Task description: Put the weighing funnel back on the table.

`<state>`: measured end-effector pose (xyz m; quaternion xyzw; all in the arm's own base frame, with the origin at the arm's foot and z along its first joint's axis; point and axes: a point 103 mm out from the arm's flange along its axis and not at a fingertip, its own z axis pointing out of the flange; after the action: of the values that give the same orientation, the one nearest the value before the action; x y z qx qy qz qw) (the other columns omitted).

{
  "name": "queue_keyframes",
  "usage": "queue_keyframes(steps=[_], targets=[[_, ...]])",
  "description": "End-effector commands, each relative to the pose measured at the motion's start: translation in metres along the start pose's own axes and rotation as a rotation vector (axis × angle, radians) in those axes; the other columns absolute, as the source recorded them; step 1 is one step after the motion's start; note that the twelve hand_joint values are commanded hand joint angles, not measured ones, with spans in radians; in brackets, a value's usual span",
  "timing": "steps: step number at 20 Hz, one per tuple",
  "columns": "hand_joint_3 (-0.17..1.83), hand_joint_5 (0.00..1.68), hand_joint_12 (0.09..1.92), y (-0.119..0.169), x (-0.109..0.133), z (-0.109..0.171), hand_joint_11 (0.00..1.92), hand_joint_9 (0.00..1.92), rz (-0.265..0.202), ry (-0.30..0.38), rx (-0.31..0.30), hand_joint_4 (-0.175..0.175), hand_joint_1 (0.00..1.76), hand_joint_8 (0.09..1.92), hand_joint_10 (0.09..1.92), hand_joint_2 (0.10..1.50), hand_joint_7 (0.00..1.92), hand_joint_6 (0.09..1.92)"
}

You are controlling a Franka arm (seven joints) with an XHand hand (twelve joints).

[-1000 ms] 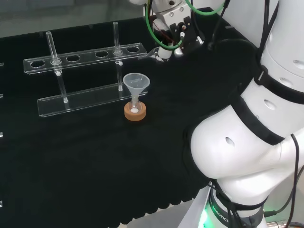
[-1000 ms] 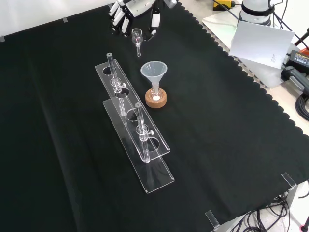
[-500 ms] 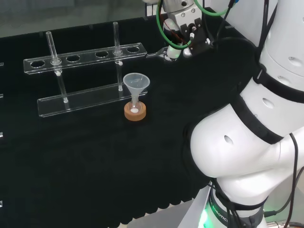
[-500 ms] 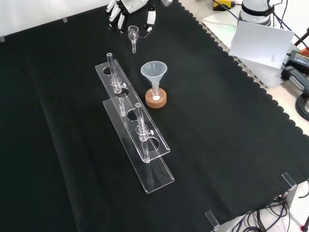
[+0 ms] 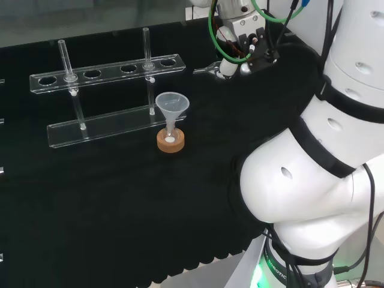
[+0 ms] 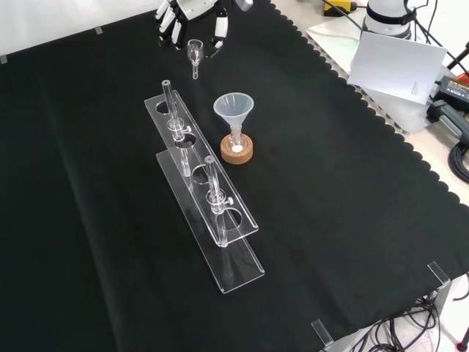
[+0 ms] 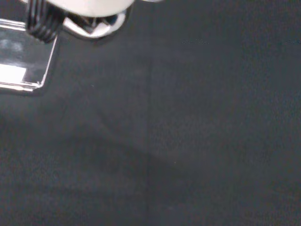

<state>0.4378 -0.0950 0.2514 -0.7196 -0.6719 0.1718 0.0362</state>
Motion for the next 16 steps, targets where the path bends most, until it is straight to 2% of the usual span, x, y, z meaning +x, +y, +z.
queue_keyframes(steps=[1,10,16], targets=[[0.62,1.22,1.29,0.023,-0.014,0.021,0.44,0.74,-0.005,0.021,0.016,0.175,1.10,0.69,0.53,0.69,0.47,0.75],[0.62,1.22,1.29,0.067,-0.020,0.064,0.45,0.75,-0.033,0.042,0.064,0.175,1.10,0.69,0.54,0.69,0.48,0.75],[0.62,1.22,1.29,0.077,-0.025,0.087,0.45,0.75,-0.023,0.051,0.089,0.175,1.10,0.69,0.54,0.69,0.48,0.75]])
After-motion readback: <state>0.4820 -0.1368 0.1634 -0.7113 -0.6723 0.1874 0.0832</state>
